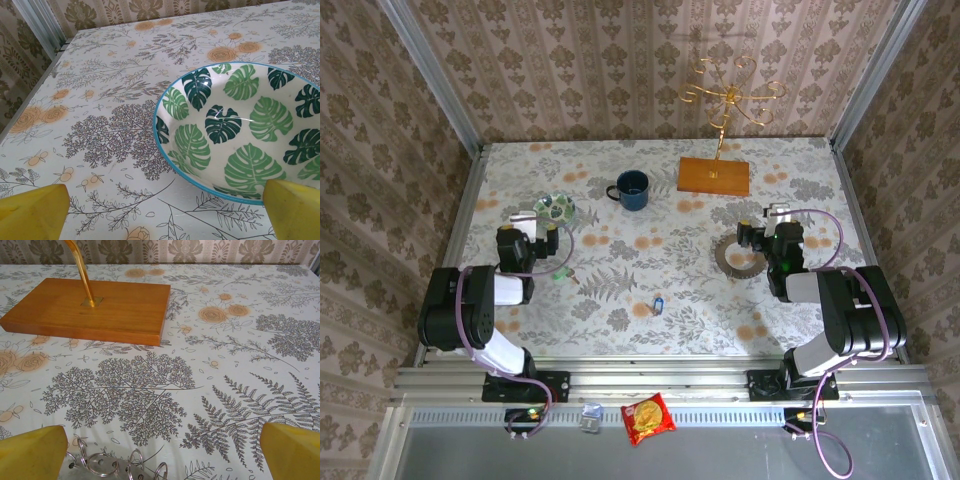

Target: Put the keys on the keyring

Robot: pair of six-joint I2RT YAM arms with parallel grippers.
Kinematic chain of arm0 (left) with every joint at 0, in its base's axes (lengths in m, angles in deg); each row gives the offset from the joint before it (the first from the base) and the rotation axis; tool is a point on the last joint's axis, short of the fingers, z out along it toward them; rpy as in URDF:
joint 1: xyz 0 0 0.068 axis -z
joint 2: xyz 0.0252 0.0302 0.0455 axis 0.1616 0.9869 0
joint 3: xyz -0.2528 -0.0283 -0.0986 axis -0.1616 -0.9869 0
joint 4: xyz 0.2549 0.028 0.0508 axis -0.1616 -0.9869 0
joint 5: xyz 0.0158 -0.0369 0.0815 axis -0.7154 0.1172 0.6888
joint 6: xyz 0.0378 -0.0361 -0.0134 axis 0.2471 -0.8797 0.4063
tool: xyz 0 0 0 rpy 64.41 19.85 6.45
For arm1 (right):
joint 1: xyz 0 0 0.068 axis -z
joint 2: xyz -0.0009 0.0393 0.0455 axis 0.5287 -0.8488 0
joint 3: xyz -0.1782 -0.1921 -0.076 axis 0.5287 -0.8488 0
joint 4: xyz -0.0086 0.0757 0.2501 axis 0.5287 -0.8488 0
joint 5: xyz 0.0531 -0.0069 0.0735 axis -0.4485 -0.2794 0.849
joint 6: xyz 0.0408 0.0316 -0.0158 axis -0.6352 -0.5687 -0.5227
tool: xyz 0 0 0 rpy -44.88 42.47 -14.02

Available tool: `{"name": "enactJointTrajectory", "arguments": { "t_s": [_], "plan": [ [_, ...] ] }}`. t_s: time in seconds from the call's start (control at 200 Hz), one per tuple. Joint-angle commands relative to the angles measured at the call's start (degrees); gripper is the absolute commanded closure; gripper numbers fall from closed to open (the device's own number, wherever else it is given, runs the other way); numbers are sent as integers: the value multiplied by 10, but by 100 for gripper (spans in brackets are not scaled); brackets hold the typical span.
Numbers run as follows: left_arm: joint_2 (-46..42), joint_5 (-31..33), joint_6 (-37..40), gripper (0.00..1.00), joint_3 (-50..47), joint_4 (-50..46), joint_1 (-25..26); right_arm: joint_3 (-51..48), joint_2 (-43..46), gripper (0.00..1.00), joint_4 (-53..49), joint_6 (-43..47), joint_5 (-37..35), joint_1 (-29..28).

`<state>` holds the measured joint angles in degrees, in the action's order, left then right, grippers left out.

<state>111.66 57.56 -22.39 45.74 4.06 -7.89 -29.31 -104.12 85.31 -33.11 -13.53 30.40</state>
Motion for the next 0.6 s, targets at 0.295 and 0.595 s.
{"name": "enactJointTrajectory", "arguments": {
  "t_s": [0.295, 0.595],
  "plan": [
    [-5, -10, -10, 0, 9, -3, -4, 8, -2, 0, -1, -11, 7, 3],
    [-5, -15, -8, 0, 7, 1, -4, 7, 0, 0, 1, -11, 7, 3]
  ]
}}
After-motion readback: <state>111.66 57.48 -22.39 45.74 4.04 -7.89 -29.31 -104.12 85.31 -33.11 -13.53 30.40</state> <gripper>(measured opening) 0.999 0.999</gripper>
